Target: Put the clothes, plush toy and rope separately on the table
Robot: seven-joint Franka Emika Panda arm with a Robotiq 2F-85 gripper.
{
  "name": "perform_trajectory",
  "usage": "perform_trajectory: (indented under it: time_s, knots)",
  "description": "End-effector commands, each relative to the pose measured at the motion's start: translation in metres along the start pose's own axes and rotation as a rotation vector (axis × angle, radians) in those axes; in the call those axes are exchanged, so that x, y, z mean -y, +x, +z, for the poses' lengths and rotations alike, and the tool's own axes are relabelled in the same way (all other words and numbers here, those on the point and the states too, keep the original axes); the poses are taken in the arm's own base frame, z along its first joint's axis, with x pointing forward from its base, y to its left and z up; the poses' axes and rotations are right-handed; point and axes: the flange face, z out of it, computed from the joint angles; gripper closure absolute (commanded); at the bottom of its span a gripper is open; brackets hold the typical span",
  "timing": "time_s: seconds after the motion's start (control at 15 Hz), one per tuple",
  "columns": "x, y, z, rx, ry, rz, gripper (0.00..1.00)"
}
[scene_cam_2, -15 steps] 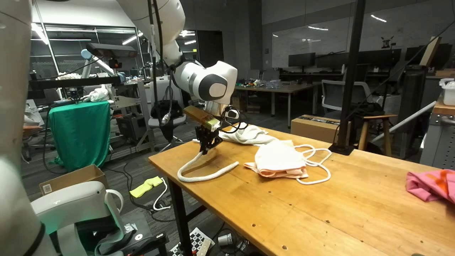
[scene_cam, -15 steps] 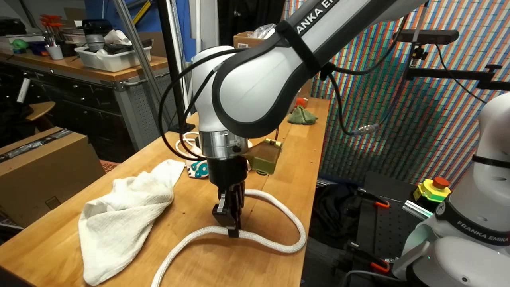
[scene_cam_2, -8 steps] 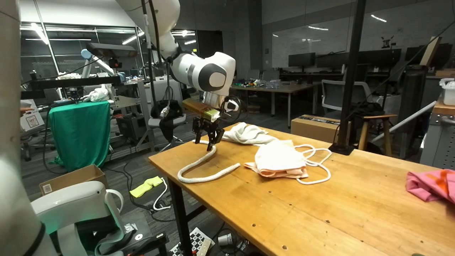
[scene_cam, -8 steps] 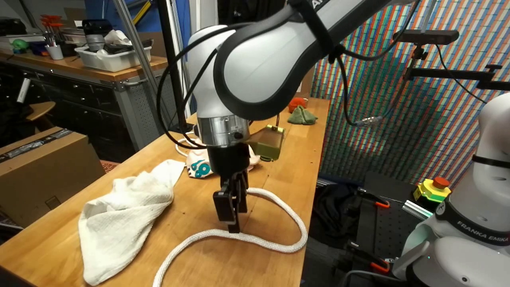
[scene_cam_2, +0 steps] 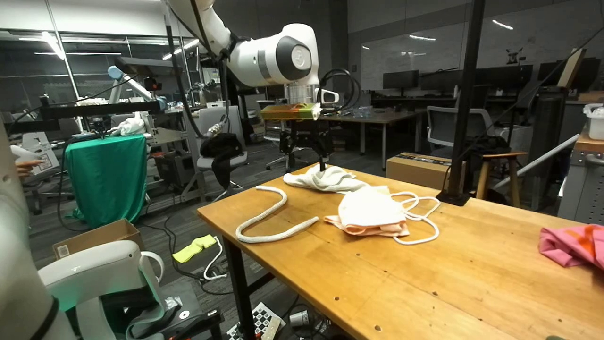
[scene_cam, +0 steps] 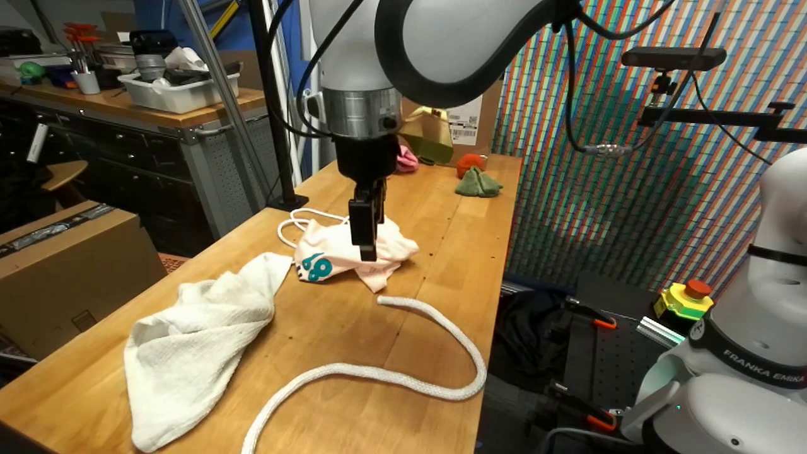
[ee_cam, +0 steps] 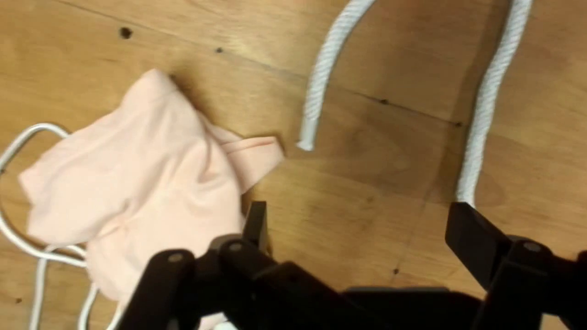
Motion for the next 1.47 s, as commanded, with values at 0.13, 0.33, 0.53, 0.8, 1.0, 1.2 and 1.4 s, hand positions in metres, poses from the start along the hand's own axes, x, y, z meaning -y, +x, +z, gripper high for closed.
perform_trajectory:
  time_s: [0.13, 0.33, 0.53, 0.8, 1.0, 1.2, 1.4]
  knots:
    - [-0.066, 0.011, 0.018, -0.056, -0.130, 0.028, 0.00]
    - [-0.094, 0.017, 0.044, -0.061, -0.150, 0.055, 0.00]
    - [-0.104, 0.023, 0.066, -0.047, -0.132, 0.069, 0.00]
    - [-0.110, 0.027, 0.091, -0.016, -0.115, 0.076, 0.00]
    - [-0.114, 0.030, 0.104, 0.000, -0.105, 0.088, 0.00]
    - [-0.119, 0.033, 0.118, 0.015, -0.104, 0.105, 0.00]
    - [-0.123, 0.036, 0.129, 0.022, -0.112, 0.127, 0.00]
